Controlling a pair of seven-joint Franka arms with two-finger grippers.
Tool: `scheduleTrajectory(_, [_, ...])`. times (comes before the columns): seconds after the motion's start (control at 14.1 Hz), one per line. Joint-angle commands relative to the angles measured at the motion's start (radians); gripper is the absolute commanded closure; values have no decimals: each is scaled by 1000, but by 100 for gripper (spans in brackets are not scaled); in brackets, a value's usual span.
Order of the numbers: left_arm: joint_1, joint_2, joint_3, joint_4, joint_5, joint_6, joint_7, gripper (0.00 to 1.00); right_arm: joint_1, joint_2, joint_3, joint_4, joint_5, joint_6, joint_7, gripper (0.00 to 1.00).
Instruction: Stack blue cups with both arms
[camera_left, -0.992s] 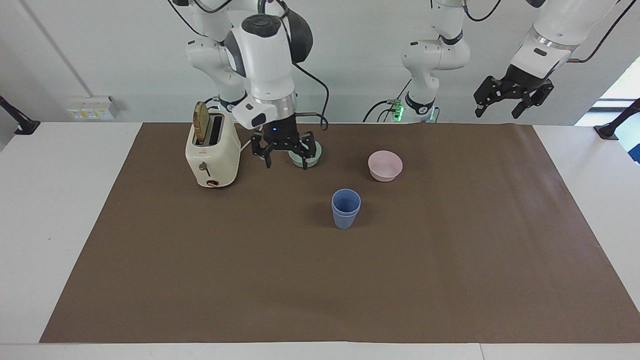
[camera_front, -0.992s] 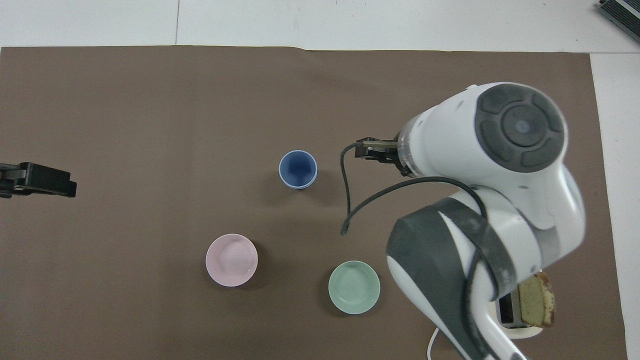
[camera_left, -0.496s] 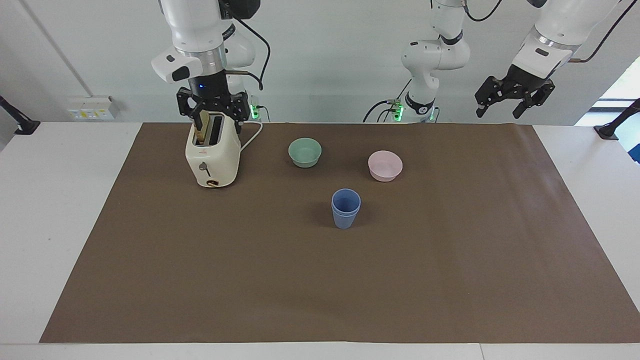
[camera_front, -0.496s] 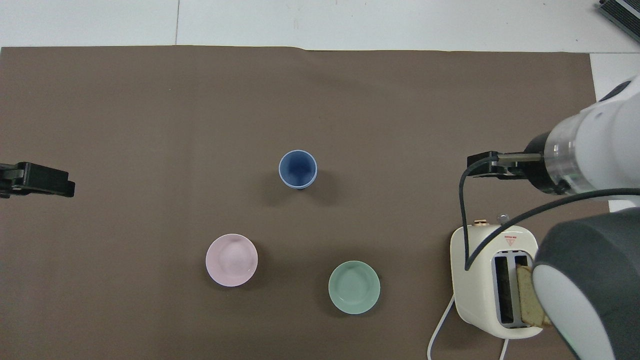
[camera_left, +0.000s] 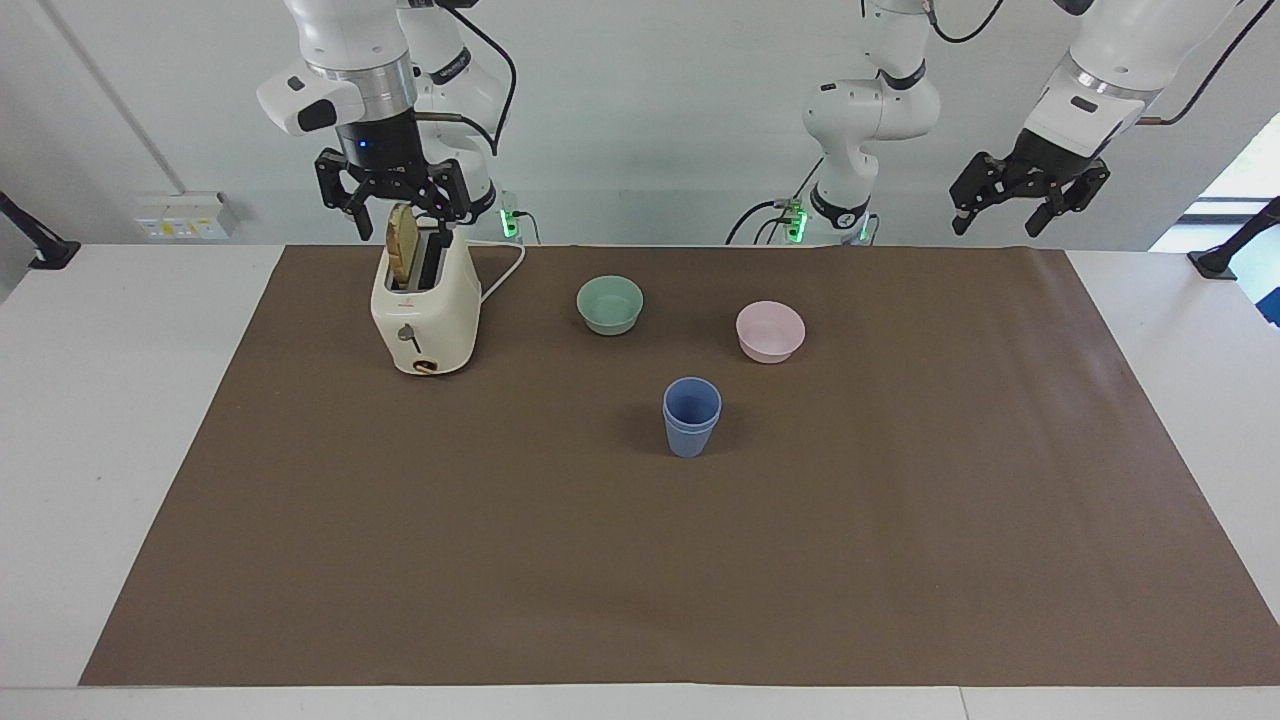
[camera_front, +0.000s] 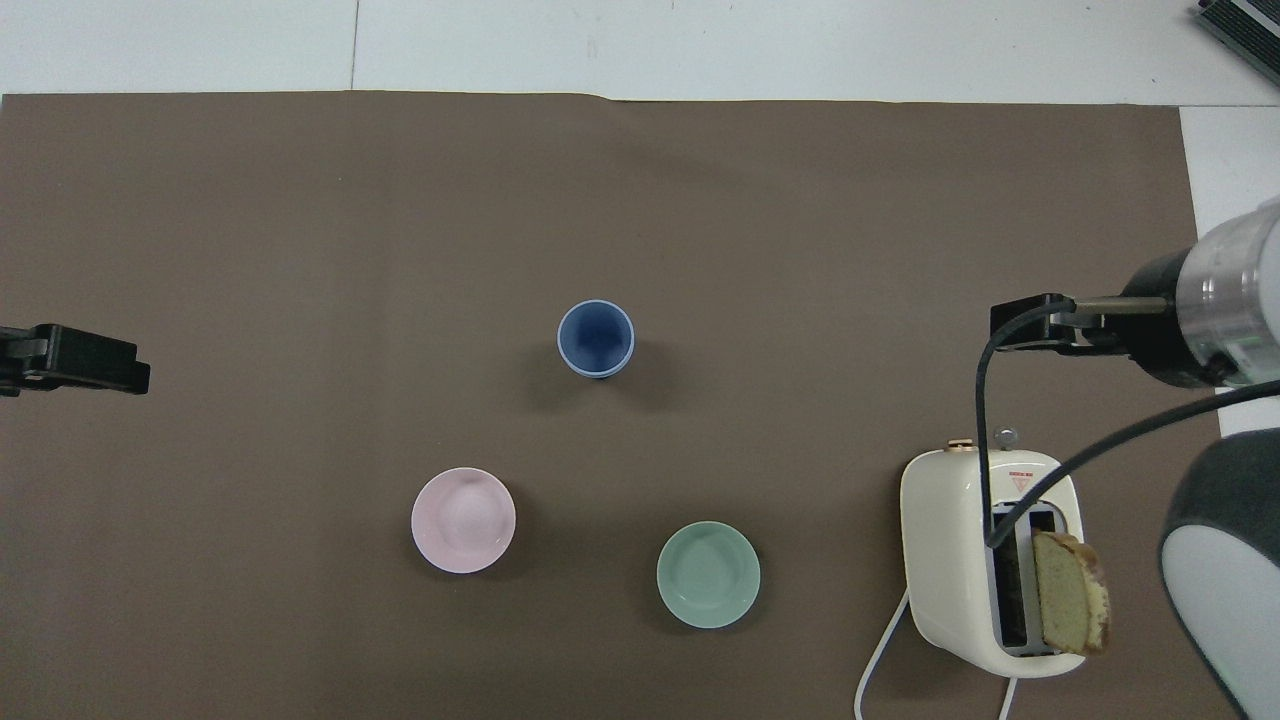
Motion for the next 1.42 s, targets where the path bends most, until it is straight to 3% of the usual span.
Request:
scheduleTrajectory(0.0, [8,-9,0,6,-5,-19,7,0,-10,17,-12,29,23,-21,-49,0])
scheduleTrajectory(0.28, [8,-9,0,6,-5,-19,7,0,-29,17,-14,29,24,-38,-80,0])
scheduleTrajectory(0.99, [8,-9,0,6,-3,-22,5,0,45,5,-133,30,63,-81,-86,0])
scheduleTrajectory(1.2, [20,-1,1,9,0,-52,10,0,134,13,-231,33,84,-89,-85,0])
scheduleTrajectory(1.35, [16,0,-2,9,18,-54,10,0,137,13,-233,29,81,-84,-86,0])
